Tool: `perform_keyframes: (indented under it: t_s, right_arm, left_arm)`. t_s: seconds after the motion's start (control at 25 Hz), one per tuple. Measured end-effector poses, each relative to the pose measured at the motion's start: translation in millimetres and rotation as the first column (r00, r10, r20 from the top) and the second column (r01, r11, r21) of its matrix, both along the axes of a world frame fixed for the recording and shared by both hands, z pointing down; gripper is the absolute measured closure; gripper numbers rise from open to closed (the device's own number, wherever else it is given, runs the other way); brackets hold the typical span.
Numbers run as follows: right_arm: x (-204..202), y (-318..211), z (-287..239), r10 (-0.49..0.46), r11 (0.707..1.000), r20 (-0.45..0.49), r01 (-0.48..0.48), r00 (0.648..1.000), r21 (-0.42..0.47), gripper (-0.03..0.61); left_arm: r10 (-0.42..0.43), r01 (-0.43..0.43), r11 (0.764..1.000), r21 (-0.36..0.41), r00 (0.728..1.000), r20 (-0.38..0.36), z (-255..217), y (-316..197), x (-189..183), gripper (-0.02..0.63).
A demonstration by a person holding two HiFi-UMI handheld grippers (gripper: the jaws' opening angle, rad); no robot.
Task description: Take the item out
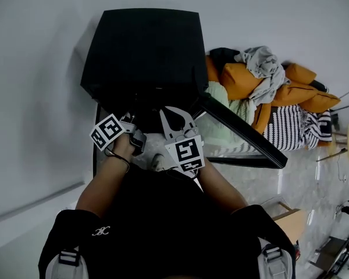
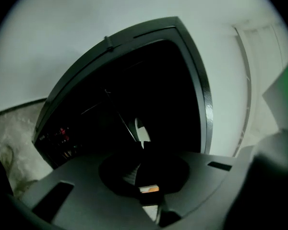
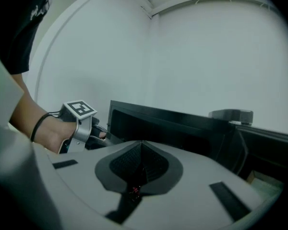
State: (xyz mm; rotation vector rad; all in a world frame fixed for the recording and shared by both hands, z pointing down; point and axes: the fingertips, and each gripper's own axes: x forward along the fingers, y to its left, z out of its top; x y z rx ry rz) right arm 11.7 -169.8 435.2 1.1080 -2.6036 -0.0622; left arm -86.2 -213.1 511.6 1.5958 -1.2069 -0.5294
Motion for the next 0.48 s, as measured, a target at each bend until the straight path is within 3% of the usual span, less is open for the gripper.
perform_keyframes:
  t_s: [0.08,0.16,0.4,0.48]
  right_arm:
    - [-0.8,-3.0,6.8,-0.007,1.000,-0.002,0.007,1.000,-0.022,0.571]
    - [-2.1,-4.0,10.7,-0.015,0.999,-0.013,0.014,1.000,-0.030,0.571]
    - [-6.4,-15.2,9.5,-0.019,0.999,-0.028,0.018,0.999,-0.035,0.571]
    - [-7.6,-18.2,9.1,-0.021,0.999,-0.034,0.019,0.999,-0.036,0.571]
  left_arm:
    - [-0.047,0.046,0.999,-0.014,0.993,-0.111,5.4,-6.7,-4.6,0.606]
    - [-0.076,0.075,0.997,-0.010,0.984,-0.161,8.9,-12.2,-9.9,0.606]
    - [-0.129,0.130,0.991,-0.008,0.967,-0.219,27.6,-36.0,-26.6,0.604]
    - [-0.130,0.131,0.991,-0.010,0.966,-0.224,32.8,-43.6,-28.6,0.549]
